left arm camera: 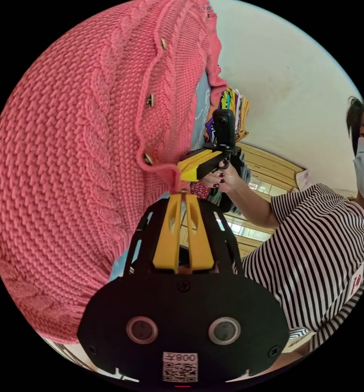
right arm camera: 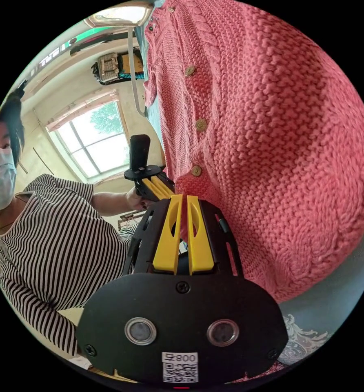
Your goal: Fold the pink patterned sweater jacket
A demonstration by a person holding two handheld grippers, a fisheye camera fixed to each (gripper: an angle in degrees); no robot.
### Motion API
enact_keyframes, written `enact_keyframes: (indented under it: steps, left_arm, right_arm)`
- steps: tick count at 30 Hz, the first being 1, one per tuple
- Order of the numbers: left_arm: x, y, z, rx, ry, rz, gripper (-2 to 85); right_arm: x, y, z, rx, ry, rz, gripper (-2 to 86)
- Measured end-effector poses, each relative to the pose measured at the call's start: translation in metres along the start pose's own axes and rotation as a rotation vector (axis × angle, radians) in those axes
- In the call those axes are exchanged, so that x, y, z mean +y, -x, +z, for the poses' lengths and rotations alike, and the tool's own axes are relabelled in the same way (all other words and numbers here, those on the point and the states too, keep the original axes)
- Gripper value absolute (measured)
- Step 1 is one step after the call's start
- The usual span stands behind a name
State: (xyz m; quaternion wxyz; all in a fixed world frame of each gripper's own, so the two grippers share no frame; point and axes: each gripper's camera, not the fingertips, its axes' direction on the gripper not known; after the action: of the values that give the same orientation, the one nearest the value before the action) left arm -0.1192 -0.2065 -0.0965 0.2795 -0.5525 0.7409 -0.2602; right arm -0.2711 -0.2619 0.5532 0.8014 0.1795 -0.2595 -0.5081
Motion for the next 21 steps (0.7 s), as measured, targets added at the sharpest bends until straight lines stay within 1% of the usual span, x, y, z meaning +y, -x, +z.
enact_keyframes:
  steps: [3, 6, 9, 11, 15, 16, 19, 21]
  left_arm:
    - [0.003, 0.009, -0.01, -0.063, 0.004, -0.074, 1.0]
    - [0.004, 0.023, -0.021, -0.132, 0.008, -0.164, 0.8]
    - [-0.003, 0.03, -0.032, -0.173, 0.003, -0.197, 1.2]
    - [-0.011, 0.029, -0.038, -0.173, -0.008, -0.182, 2.1]
    - [-0.042, 0.023, -0.042, -0.182, 0.001, -0.094, 6.4]
    - [-0.047, 0.023, -0.041, -0.185, 0.009, -0.083, 6.3]
    - [-0.067, 0.024, -0.039, -0.206, 0.048, -0.056, 4.8]
    - [-0.075, 0.025, -0.045, -0.11, 0.025, -0.075, 3.8]
  right_arm:
    - [-0.009, 0.005, 0.009, 0.073, 0.011, 0.01, 2.3]
    - [-0.012, 0.018, 0.013, 0.193, -0.001, 0.006, 2.4]
    - [-0.017, 0.037, 0.013, 0.362, -0.031, -0.018, 2.3]
    - [-0.025, 0.046, 0.017, 0.475, -0.036, -0.032, 2.1]
    - [-0.04, 0.042, 0.031, 0.533, 0.028, -0.033, 1.4]
    - [-0.044, 0.04, 0.033, 0.55, 0.034, -0.019, 1.0]
    - [-0.051, 0.038, 0.03, 0.511, 0.014, -0.005, 0.4]
    - [-0.055, 0.038, 0.028, 0.505, 0.002, 0.003, 0.3]
